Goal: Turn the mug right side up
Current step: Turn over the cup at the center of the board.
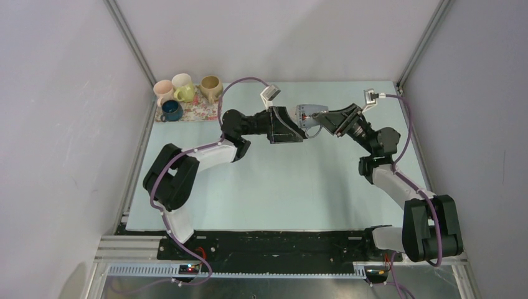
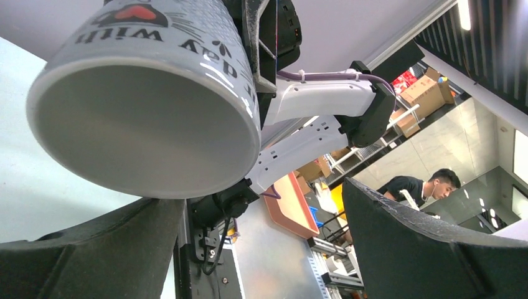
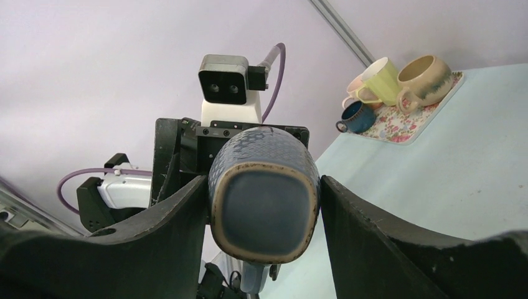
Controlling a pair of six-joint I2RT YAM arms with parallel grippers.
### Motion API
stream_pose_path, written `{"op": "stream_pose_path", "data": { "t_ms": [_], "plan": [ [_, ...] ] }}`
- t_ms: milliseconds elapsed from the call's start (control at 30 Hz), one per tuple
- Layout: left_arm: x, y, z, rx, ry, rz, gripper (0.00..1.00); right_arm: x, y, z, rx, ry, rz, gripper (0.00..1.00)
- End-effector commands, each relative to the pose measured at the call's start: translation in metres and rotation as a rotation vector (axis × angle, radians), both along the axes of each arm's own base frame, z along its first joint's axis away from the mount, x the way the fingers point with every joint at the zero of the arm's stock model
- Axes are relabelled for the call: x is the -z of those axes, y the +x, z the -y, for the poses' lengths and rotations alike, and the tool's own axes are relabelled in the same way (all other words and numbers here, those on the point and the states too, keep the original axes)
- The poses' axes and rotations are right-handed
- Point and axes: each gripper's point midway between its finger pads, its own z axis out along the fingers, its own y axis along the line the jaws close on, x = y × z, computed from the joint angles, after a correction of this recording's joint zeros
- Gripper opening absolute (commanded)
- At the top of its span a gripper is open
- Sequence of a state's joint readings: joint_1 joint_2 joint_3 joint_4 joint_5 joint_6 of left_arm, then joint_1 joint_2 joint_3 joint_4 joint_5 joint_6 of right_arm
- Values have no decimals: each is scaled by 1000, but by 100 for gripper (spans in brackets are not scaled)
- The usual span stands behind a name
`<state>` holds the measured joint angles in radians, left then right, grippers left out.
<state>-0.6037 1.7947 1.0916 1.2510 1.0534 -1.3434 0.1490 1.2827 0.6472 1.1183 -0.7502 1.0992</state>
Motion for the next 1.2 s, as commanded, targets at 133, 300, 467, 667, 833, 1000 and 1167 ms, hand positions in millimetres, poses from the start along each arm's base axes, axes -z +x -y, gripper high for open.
{"op": "stream_pose_path", "data": {
  "t_ms": [133, 300, 467, 667, 833, 1000, 1167],
  "plan": [
    [-41, -17, -3, 1, -91, 137, 100, -8, -19, -14, -15, 50, 78, 0],
    [-33, -14, -1, -4, -83, 132, 100, -5, -18, -19, -38, 87, 12, 0],
    [-27, -12, 1, -6, -73, 127, 100, -8, -18, -17, -41, 119, -19, 0],
    [-27, -9, 1, -16, -70, 119, 100, -6, -21, -17, -13, 108, 2, 0],
    [-39, -11, -7, -30, -87, 139, 100, -6, -20, -11, 10, 101, 18, 0],
    [-44, 1, -19, -81, -92, 144, 100, -5, -20, -12, 0, 86, 35, 0],
    [-52, 15, -32, -138, -103, 149, 100, -2, -23, -18, -22, 64, 46, 0]
  ]
}}
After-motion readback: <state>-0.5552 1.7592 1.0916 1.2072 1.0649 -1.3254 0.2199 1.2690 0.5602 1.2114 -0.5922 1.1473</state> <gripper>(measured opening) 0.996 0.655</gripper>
